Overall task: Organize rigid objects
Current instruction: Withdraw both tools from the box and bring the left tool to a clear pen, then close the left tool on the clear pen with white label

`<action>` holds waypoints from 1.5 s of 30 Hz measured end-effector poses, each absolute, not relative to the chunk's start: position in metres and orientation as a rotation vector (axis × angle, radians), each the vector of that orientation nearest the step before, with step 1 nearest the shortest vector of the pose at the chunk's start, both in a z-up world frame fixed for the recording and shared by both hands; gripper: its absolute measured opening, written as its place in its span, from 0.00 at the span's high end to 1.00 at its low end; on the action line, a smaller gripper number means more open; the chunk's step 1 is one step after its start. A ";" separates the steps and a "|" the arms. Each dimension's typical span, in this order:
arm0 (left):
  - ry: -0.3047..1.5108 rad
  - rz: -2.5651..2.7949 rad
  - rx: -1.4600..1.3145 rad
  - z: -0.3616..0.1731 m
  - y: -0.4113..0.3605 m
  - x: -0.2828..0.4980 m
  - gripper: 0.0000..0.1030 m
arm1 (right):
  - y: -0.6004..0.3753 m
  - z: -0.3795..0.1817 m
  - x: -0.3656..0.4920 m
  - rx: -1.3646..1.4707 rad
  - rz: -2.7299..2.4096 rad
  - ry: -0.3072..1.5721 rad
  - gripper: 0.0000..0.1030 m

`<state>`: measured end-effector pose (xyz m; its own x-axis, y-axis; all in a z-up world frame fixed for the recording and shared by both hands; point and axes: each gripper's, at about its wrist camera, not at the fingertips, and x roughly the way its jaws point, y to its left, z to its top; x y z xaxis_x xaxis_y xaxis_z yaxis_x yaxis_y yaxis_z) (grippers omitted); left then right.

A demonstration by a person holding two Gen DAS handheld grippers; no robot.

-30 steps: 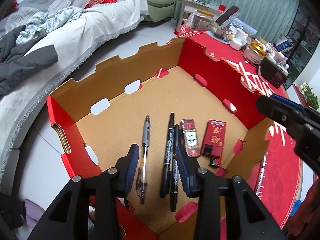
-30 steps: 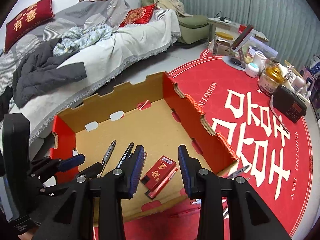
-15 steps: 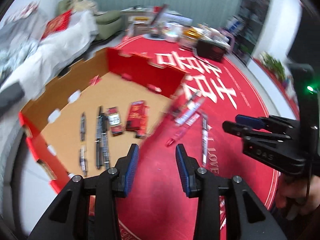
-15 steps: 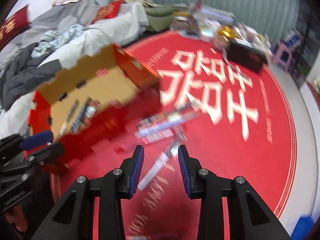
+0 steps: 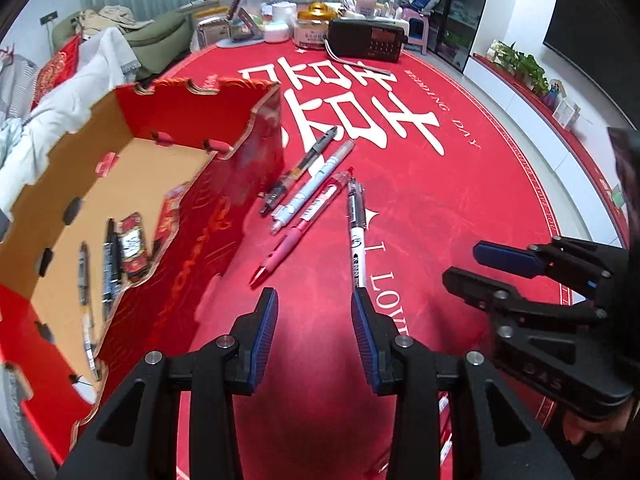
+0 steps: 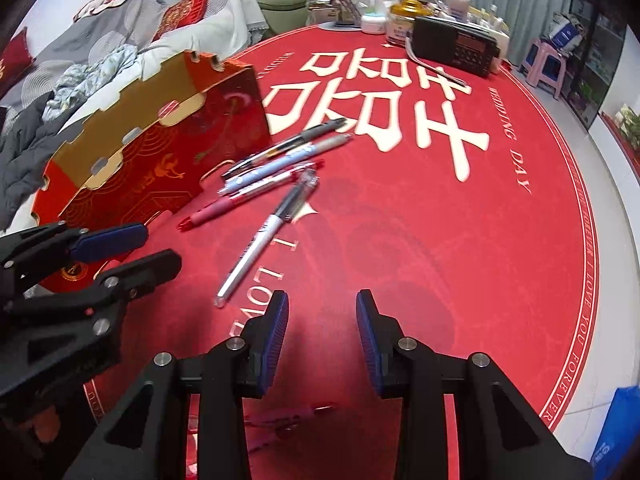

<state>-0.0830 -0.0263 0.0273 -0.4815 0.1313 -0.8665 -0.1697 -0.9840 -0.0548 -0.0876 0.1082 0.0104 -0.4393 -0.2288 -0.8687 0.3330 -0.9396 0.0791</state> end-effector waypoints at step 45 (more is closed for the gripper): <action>0.055 2.514 -1.565 -0.007 -0.006 -0.103 0.90 | 0.049 -0.007 -0.177 0.967 -1.757 0.826 0.65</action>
